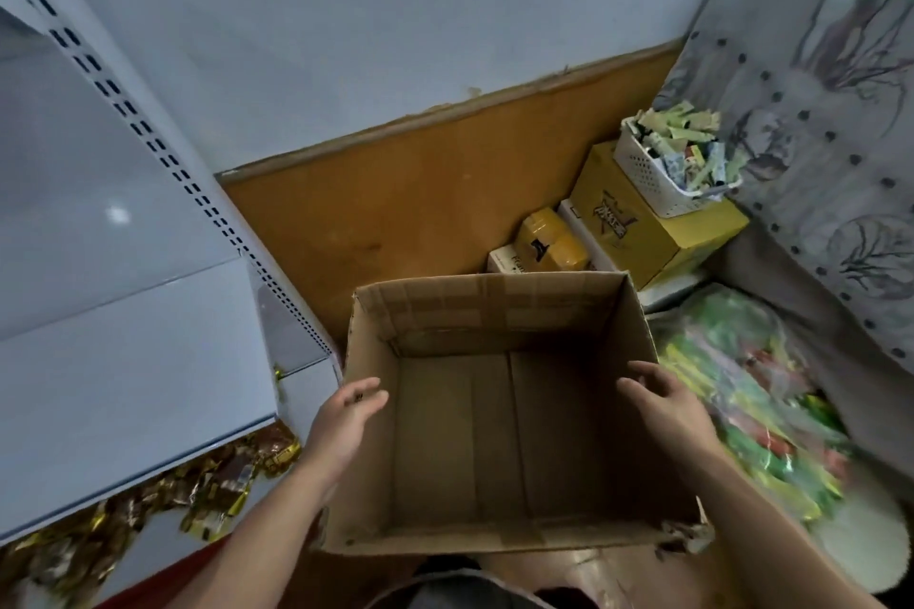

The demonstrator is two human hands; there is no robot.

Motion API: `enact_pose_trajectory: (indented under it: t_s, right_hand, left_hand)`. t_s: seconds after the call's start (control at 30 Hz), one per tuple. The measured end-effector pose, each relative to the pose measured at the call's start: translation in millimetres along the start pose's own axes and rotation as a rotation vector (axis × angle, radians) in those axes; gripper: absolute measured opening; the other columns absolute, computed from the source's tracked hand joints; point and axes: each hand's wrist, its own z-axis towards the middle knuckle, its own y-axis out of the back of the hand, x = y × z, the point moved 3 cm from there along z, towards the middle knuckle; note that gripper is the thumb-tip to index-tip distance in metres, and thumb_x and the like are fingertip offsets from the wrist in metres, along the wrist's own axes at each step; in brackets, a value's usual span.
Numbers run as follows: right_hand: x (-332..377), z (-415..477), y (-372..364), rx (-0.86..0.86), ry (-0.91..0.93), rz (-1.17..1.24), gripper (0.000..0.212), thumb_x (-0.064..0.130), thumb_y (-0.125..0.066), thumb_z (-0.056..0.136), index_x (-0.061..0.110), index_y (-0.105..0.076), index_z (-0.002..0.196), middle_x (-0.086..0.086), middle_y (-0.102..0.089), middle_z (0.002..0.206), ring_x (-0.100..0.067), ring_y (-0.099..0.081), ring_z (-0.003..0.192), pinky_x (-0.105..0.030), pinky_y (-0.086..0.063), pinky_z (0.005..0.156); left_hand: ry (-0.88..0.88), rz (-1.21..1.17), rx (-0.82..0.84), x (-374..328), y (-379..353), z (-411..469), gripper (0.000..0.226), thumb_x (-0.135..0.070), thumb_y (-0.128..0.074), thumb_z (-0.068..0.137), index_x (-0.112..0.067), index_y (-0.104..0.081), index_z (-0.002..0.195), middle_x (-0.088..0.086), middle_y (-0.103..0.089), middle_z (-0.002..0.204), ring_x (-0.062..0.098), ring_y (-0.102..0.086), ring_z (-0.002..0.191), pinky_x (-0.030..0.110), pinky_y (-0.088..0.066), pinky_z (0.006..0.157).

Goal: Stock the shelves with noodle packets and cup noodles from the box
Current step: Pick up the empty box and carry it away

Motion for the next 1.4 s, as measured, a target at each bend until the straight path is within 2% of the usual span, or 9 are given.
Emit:
enact_pose_trajectory:
  t_s: [0.37, 0.57, 0.73, 0.87, 0.93, 1.07, 1.2, 1.3, 1.4]
  right_hand:
    - [86, 151, -60, 0.179, 0.033, -0.112, 0.033, 0.03, -0.064, 0.093, 0.026, -0.061, 0.126, -0.002, -0.057, 0.13, -0.022, -0.052, 0.12, -0.036, -0.043, 0.095]
    - [85, 242, -127, 0.31, 0.0, -0.096, 0.034, 0.028, -0.062, 0.094, 0.03, -0.058, 0.127, 0.002, -0.049, 0.138, -0.021, -0.048, 0.125, -0.043, -0.041, 0.101]
    - [71, 316, -181, 0.355, -0.051, -0.047, 0.033, 0.025, -0.061, 0.095, 0.028, -0.06, 0.127, -0.001, -0.05, 0.138, -0.02, -0.047, 0.12, -0.034, -0.038, 0.091]
    - [51, 362, -222, 0.385, -0.054, -0.028, 0.033, 0.022, -0.063, 0.094, 0.026, -0.062, 0.127, 0.004, -0.052, 0.129, -0.016, -0.046, 0.119, -0.03, -0.036, 0.095]
    - [44, 381, -238, 0.404, -0.048, -0.023, 0.035, 0.02, -0.062, 0.094, 0.025, -0.061, 0.129, 0.008, -0.049, 0.122, -0.013, -0.044, 0.115, -0.029, -0.035, 0.096]
    - [38, 414, -258, 0.367, -0.024, -0.026, 0.028, 0.026, -0.061, 0.091, 0.035, -0.065, 0.118, 0.01, -0.052, 0.127, -0.013, -0.047, 0.119, -0.038, -0.04, 0.106]
    - [37, 428, -265, 0.359, -0.013, 0.029, 0.027, 0.029, -0.063, 0.087, 0.039, -0.066, 0.112, 0.008, -0.055, 0.132, -0.017, -0.051, 0.122, -0.046, -0.043, 0.106]
    - [36, 430, -263, 0.385, 0.0, 0.012, 0.029, 0.025, -0.062, 0.091, 0.036, -0.064, 0.117, 0.007, -0.05, 0.135, -0.017, -0.048, 0.124, -0.047, -0.043, 0.106]
    - [37, 433, -265, 0.395, 0.065, -0.044, 0.027, 0.023, -0.062, 0.092, 0.038, -0.062, 0.113, 0.009, -0.043, 0.133, -0.014, -0.045, 0.123, -0.047, -0.043, 0.107]
  left_hand:
    - [0.131, -0.092, -0.164, -29, -4, 111, 0.03, -0.022, -0.059, 0.097, -0.02, -0.063, 0.127, 0.006, -0.049, 0.144, 0.025, -0.04, 0.137, 0.032, -0.031, 0.096]
    - [0.245, -0.27, -0.338, 5, -23, 182, 0.019, -0.018, -0.061, 0.094, -0.025, -0.067, 0.111, 0.007, -0.055, 0.138, 0.024, -0.046, 0.131, 0.031, -0.034, 0.094]
    - [0.292, -0.305, -0.413, 37, -47, 246, 0.023, -0.012, -0.059, 0.094, -0.018, -0.066, 0.115, 0.005, -0.062, 0.123, 0.024, -0.053, 0.125, 0.023, -0.04, 0.082]
    - [0.313, -0.311, -0.451, 63, -61, 291, 0.019, -0.014, -0.061, 0.093, -0.024, -0.069, 0.107, 0.006, -0.064, 0.127, 0.022, -0.055, 0.124, 0.029, -0.04, 0.096]
    - [0.317, -0.31, -0.453, 73, -68, 309, 0.021, -0.012, -0.061, 0.093, -0.022, -0.069, 0.11, 0.008, -0.064, 0.127, 0.021, -0.055, 0.123, 0.028, -0.041, 0.096]
    - [0.272, -0.271, -0.529, 81, -78, 340, 0.025, -0.011, -0.062, 0.092, -0.018, -0.068, 0.116, 0.004, -0.065, 0.115, 0.014, -0.057, 0.111, 0.018, -0.042, 0.086]
    - [0.225, -0.298, -0.639, 78, -81, 358, 0.022, -0.008, -0.062, 0.092, -0.016, -0.067, 0.111, -0.012, -0.063, 0.091, -0.009, -0.057, 0.076, 0.006, -0.041, 0.069]
    - [0.212, -0.255, -0.623, 78, -80, 359, 0.023, -0.007, -0.062, 0.092, -0.015, -0.067, 0.113, -0.011, -0.063, 0.092, -0.009, -0.056, 0.079, 0.001, -0.04, 0.07]
    - [0.234, -0.172, -0.587, 82, -77, 366, 0.026, -0.011, -0.064, 0.091, -0.014, -0.069, 0.116, 0.0, -0.061, 0.106, -0.004, -0.054, 0.085, 0.0, -0.039, 0.068]
